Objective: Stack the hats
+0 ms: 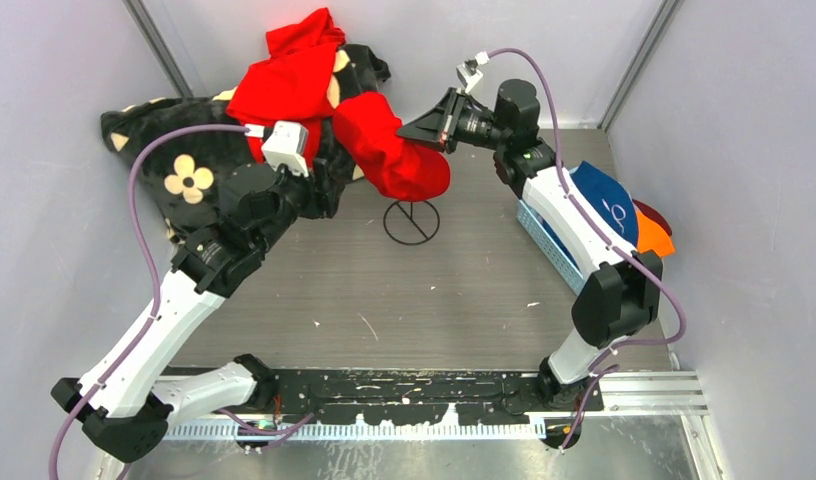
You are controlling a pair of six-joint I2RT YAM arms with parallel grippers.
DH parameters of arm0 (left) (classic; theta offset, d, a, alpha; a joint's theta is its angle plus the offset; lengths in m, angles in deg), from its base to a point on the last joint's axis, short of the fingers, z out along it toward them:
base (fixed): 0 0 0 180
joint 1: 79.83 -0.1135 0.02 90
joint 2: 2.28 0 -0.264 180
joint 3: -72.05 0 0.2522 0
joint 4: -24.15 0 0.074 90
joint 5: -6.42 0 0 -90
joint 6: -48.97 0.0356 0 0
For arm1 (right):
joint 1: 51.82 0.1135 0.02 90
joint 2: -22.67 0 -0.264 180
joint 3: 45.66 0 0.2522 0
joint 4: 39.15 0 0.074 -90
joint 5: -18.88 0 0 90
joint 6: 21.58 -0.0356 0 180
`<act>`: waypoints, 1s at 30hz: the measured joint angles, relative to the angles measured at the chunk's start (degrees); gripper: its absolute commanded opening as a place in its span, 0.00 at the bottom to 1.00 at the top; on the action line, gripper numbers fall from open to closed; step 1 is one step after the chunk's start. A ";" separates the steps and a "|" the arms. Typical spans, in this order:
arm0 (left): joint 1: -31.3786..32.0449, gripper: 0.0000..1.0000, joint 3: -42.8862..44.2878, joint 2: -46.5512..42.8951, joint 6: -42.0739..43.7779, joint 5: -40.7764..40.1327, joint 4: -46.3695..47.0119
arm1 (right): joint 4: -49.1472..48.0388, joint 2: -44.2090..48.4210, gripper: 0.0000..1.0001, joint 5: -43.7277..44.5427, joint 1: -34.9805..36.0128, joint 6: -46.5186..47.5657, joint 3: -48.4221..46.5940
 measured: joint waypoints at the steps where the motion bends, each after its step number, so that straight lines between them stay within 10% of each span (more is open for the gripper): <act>1: 0.00 0.58 0.15 0.11 0.00 -0.11 -0.04 | -0.20 -0.55 0.01 0.00 -0.15 -0.04 -0.24; 30: 0.00 0.58 3.10 10.10 0.00 0.09 1.11 | -6.67 -7.87 0.01 -0.28 -11.13 -1.22 6.51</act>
